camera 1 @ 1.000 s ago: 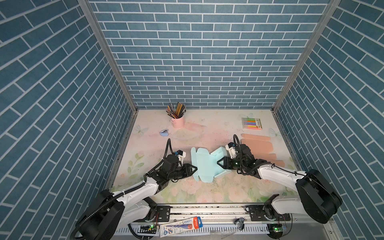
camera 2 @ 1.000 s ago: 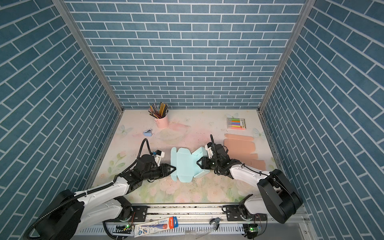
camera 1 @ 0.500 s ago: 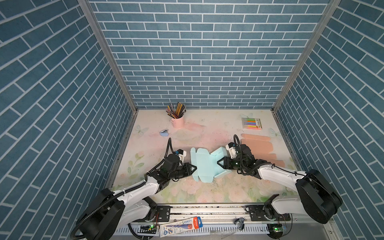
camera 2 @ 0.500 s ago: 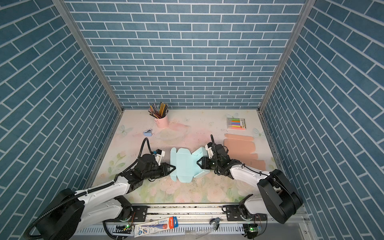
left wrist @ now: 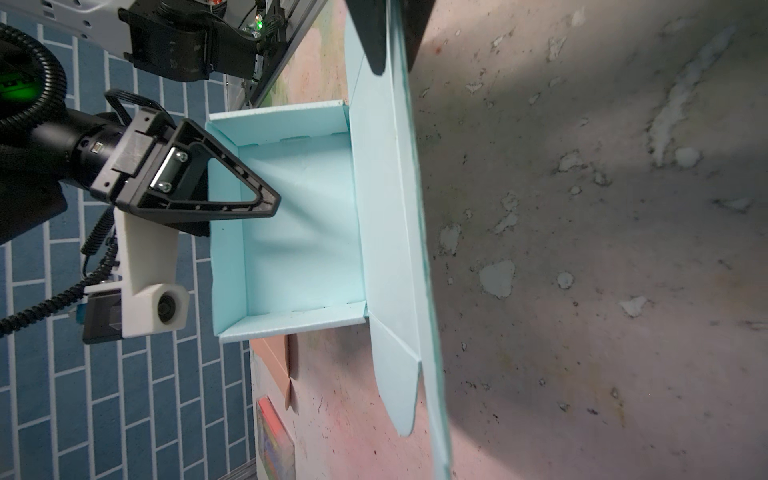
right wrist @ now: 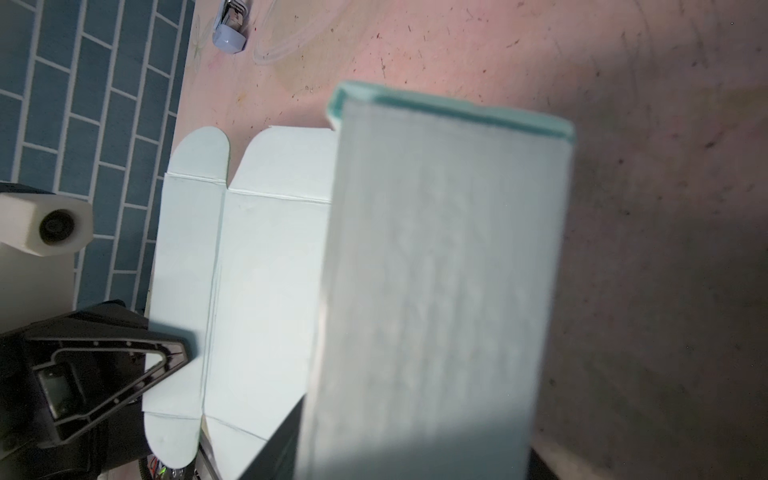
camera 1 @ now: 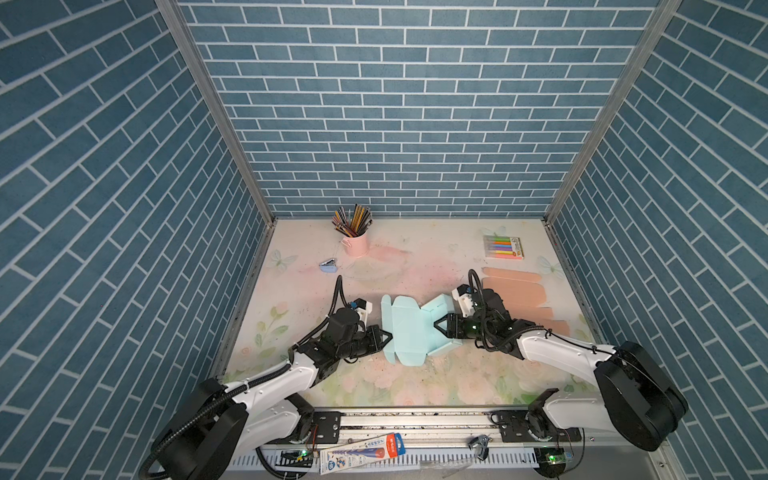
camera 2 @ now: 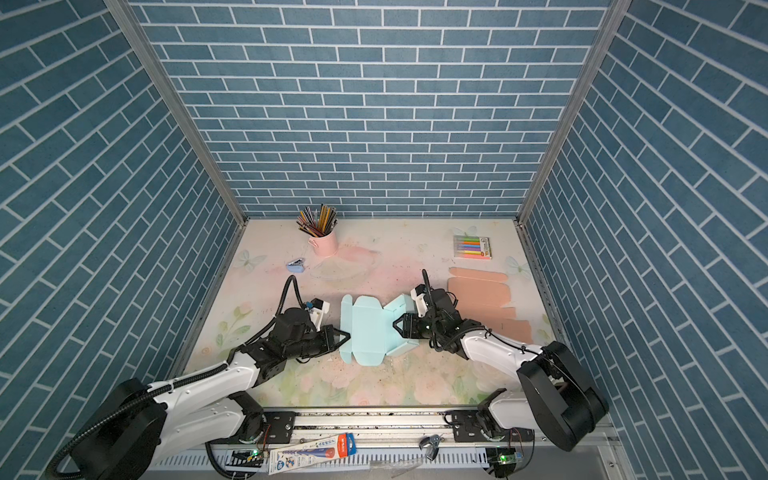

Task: Fold the paper box

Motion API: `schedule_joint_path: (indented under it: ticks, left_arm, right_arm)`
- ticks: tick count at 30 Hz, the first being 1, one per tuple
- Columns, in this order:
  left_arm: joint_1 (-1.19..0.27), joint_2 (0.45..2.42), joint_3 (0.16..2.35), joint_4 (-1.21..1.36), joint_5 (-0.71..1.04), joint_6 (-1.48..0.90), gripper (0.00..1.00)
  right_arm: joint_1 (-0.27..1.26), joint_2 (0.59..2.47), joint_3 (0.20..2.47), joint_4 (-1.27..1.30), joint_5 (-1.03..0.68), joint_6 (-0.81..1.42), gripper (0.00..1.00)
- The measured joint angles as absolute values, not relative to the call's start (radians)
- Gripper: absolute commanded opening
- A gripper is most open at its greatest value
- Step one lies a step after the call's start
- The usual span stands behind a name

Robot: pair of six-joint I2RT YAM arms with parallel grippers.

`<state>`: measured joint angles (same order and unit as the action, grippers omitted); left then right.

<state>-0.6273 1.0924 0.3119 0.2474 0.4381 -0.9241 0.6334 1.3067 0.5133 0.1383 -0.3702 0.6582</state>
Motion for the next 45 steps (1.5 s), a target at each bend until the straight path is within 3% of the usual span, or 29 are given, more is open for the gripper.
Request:
schedule_joint_path:
  ticks: [5,12,30,45]
  left_arm:
    - [-0.628,1.092,0.328,0.236,0.438,-0.92,0.07]
    - [-0.629,1.082,0.35,0.194,0.434,-0.906,0.06]
    - [-0.616,1.064,0.568,-0.086,0.409,-0.709,0.04]
    - [-0.611,1.089,0.71,-0.297,0.441,-0.427,0.03]
  right_arm:
    - [0.633,1.273,0.513,0.128,-0.366,0.657,0.78]
    - [0.633,1.197,0.5,0.09,-0.356,0.653,0.85]
    - [0.632,0.772,0.393,-0.015,-0.212,0.619,0.88]
    - [0.632,0.595,0.375,-0.106,-0.157,0.542,0.87]
